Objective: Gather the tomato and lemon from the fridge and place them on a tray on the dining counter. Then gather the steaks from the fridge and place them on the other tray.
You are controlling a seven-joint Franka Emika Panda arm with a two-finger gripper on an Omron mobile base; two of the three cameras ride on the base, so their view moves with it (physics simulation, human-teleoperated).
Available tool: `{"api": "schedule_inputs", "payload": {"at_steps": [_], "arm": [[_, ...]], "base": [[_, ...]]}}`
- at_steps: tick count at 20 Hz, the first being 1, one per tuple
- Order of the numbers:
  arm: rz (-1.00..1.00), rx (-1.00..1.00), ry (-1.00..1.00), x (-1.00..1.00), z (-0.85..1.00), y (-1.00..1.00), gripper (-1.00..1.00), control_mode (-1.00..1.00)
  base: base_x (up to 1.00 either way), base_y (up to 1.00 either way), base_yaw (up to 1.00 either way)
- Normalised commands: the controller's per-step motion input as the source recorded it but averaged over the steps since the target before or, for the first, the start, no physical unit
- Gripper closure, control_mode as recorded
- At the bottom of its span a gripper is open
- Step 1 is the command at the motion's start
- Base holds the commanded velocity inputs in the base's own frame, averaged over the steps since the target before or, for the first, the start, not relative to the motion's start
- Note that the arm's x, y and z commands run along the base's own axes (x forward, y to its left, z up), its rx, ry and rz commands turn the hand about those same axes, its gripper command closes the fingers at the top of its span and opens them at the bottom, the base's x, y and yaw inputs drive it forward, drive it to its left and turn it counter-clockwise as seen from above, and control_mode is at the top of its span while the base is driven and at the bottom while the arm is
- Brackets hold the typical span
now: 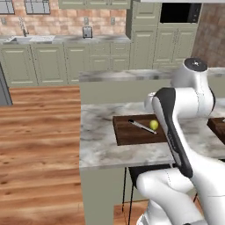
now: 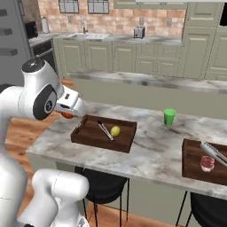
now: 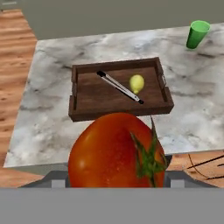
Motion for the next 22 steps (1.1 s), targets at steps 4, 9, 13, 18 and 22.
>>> {"api": "schedule_inputs", "payload": {"at_steps": [4,9,13,18,22], "arm": [[0.00,0.08,0.28,0.68,-0.68,0.00,1.00,-1.00],[0.00,0.01,0.17,0.68,-0.71,0.00,1.00,-1.00],[0.00,0.00,0.04,0.53,-0.74,0.00,1.00,-1.00],[0.00,0.00,0.00,0.45,-0.63,0.00,1.00,-1.00],[0.00,0.00,0.00,0.50,-0.55,0.00,1.00,-1.00]], "base": [[0.00,0.00,0.00],[0.00,0.00,0.00],[0.00,0.00,0.00],[0.00,0.00,0.00],[0.00,0.00,0.00]]}}
